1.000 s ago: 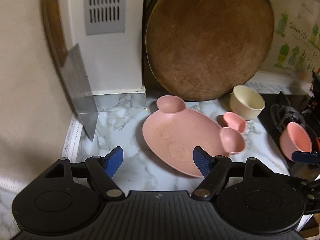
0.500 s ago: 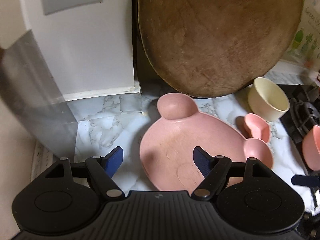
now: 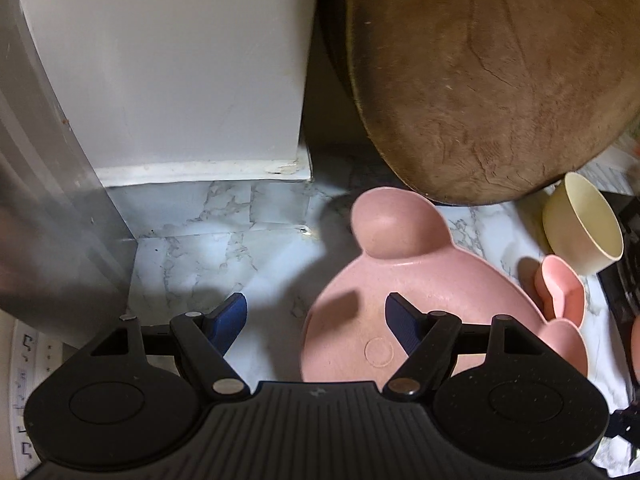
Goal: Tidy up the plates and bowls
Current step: 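Close the left tool on the bear plate rim while the right tool closes beside it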
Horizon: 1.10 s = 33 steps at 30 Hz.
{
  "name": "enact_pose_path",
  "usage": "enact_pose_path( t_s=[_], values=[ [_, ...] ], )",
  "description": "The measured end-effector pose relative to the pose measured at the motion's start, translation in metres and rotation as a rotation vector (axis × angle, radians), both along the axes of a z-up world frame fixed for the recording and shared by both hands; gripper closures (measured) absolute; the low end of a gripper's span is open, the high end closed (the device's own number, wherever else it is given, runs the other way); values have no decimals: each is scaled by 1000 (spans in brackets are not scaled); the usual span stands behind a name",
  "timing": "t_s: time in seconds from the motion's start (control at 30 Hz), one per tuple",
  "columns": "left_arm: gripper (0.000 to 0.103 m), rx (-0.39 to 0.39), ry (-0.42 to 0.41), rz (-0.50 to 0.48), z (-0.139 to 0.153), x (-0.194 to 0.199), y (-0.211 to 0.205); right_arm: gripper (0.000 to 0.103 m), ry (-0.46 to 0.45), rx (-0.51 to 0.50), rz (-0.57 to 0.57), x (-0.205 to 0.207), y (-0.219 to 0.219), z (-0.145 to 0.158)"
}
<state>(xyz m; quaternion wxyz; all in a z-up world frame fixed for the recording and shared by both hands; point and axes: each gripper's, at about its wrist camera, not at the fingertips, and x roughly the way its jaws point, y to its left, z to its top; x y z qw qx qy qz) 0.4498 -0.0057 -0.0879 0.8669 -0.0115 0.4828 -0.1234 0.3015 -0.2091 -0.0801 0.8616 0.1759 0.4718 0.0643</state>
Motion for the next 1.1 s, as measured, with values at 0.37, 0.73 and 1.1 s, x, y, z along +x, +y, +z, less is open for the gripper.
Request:
enact_pose_path(
  t_s=[0.37,0.73,1.1],
  values=[
    [59,-51,40,-21,-7,5,-2,74,33,58,-31,5,-6,-5],
    [76,-11,40,-23,-7,-1,-6,89,31,35,-62,3,-8,-8],
    [77,-53,16,9,13,-37,5,89,-14,-6,1,-15,-12,8]
  ],
)
